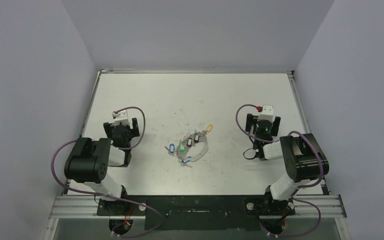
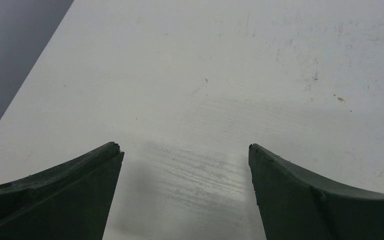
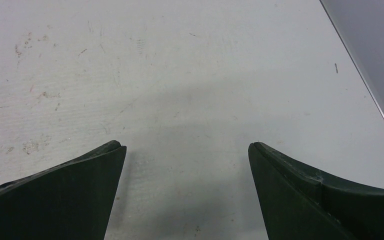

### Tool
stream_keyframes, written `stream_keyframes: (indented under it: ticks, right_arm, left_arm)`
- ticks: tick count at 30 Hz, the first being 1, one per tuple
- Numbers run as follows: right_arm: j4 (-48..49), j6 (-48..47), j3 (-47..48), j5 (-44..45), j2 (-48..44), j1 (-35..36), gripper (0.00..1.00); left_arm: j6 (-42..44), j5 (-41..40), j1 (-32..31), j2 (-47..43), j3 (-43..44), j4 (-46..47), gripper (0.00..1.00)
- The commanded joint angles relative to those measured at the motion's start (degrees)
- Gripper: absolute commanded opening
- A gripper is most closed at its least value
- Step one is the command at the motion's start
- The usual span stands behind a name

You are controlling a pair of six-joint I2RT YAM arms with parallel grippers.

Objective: Put the keys on the keyring

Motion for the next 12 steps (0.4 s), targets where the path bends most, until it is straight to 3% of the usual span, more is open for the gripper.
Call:
stream_keyframes:
  ticks: [1,3,12]
  right_arm:
    - [1.9,0.0,0.9,-0.3,-0.5,-0.3,1.0]
    - [1.8,0.0,0.9,-0.3,-0.5,-0.3,1.0]
    - [1.7,0.1,1.0,-0.6,-0.5,-0.3,1.0]
  left_arm:
    - [-0.8,-1.1,0.3,-0.2,2.8,0.0,0.97]
    - [-0.1,-1.8,-0.1,0.1,1.5,3.6,0.97]
    - [-0.2,2.0,1.0,-0.3,2.8,0.7,0.97]
